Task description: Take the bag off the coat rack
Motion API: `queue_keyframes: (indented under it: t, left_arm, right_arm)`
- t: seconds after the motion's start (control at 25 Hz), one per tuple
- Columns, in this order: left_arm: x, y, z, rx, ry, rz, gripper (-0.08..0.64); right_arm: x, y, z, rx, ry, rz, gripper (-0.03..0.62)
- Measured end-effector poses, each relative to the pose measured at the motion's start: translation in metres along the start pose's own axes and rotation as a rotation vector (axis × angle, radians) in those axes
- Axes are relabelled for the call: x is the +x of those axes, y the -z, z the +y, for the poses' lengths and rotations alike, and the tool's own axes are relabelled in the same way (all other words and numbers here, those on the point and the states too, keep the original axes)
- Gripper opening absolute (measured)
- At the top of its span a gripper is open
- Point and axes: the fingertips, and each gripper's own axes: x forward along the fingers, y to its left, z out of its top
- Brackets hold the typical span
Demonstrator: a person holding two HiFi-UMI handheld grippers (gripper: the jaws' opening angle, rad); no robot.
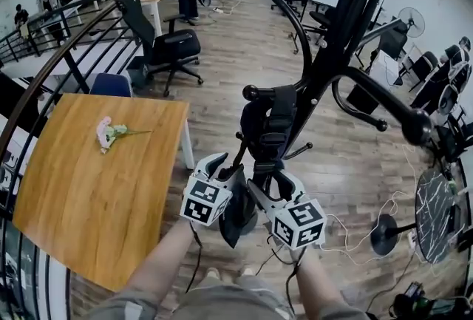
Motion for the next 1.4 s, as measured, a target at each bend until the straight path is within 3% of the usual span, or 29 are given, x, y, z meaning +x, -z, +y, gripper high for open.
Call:
queue_keyframes:
  t: [0.2,0.32,0.4,0.48,0.64,0.92,1.12,1.4]
  left_arm:
    - [0.022,0.010,-0.004,-0.006,-0.014,0.022,0.206]
    - [0.025,0.003,0.000,-0.044,-0.035,-0.007,0.138]
    - [0.025,0.003,0.003,-0.055,-0.039,-0.008,0.048]
    - [0.022,0.004,0.006,-0.081,-0.033,-0.009,0.017]
    - [0.007,0.001,0.012,-0.151,-0.041,-0.060,0.015]
    - [-0.036,-0.053,0.024,-0.050,-0.086,-0.130,0.015]
    - [-0.068,-0.101,0.039,-0.044,-0.137,-0.189,0.015]
    - [-0.112,-0.165,0.039,-0.014,-0.190,-0.288,0.015]
  right_arm:
    - [0.009,0.007,0.001,-0.029,-0.029,0.042,0.263]
    - [0.009,0.004,-0.001,-0.034,-0.035,0.028,0.134]
    - [0.008,0.002,0.002,-0.038,-0.056,0.018,0.070]
    - [0.007,0.000,0.008,-0.033,-0.088,0.008,0.032]
    - [-0.006,-0.010,0.017,-0.009,-0.136,-0.014,0.031]
    - [-0.046,-0.069,0.031,-0.034,-0.214,-0.158,0.031]
    - [-0.061,-0.113,0.036,0.033,-0.283,-0.252,0.031]
    - [-0.086,-0.164,0.024,-0.024,-0.307,-0.344,0.031]
